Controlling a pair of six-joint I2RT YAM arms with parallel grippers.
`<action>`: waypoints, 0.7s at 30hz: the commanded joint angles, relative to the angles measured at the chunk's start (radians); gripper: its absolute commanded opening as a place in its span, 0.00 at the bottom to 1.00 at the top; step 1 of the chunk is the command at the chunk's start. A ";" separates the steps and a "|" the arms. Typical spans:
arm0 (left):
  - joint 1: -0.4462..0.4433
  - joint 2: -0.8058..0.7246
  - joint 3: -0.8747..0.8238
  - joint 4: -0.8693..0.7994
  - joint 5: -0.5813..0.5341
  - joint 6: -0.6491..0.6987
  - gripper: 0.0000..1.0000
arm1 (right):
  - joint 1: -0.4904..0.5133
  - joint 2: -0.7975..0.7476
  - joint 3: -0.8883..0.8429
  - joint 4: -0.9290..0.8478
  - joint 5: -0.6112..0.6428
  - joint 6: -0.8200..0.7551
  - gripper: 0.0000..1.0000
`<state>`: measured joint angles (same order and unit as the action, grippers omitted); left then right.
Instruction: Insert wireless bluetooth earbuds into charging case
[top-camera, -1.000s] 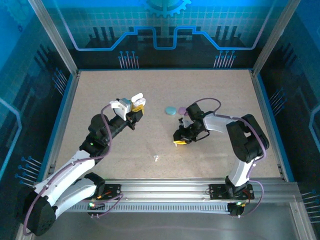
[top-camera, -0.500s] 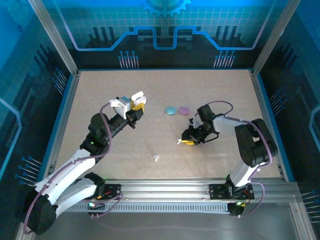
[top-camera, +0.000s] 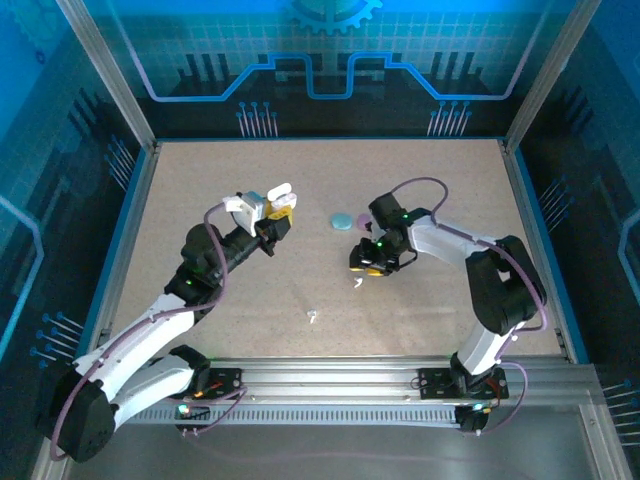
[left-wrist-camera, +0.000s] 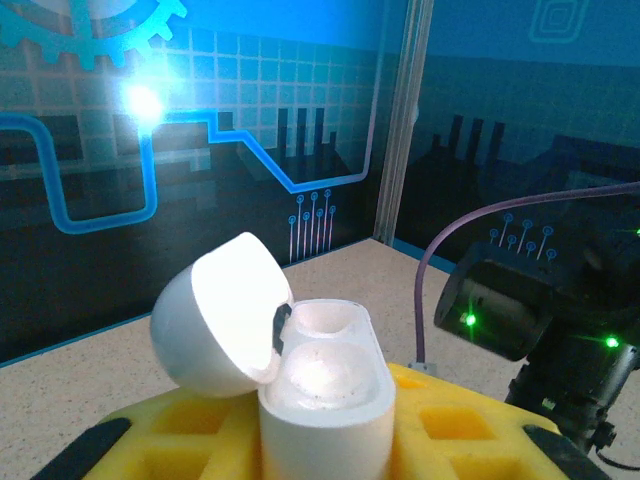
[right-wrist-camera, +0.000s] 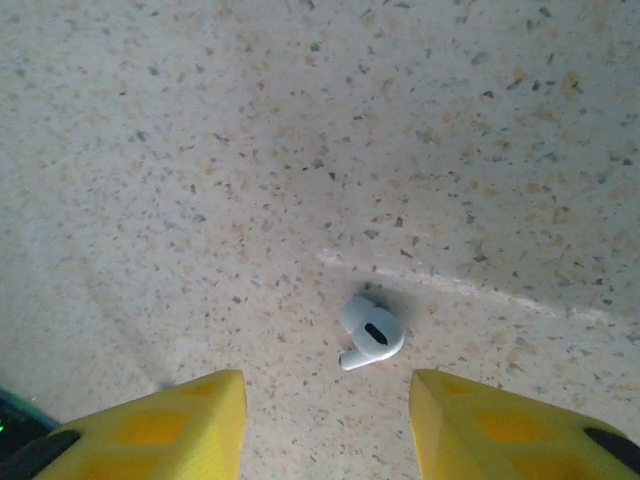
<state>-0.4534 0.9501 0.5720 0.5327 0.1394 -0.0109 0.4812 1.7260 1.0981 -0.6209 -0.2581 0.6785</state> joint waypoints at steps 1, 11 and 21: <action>0.010 -0.003 0.017 0.062 0.023 -0.020 0.29 | 0.028 0.048 0.043 -0.105 0.111 0.051 0.48; 0.009 -0.005 0.003 0.070 0.020 -0.018 0.29 | 0.079 0.151 0.141 -0.154 0.124 0.014 0.42; 0.009 -0.007 0.002 0.069 0.017 -0.017 0.29 | 0.113 0.210 0.212 -0.184 0.126 -0.046 0.37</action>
<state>-0.4534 0.9501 0.5716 0.5594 0.1394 -0.0246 0.5766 1.9163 1.2736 -0.7609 -0.1448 0.6651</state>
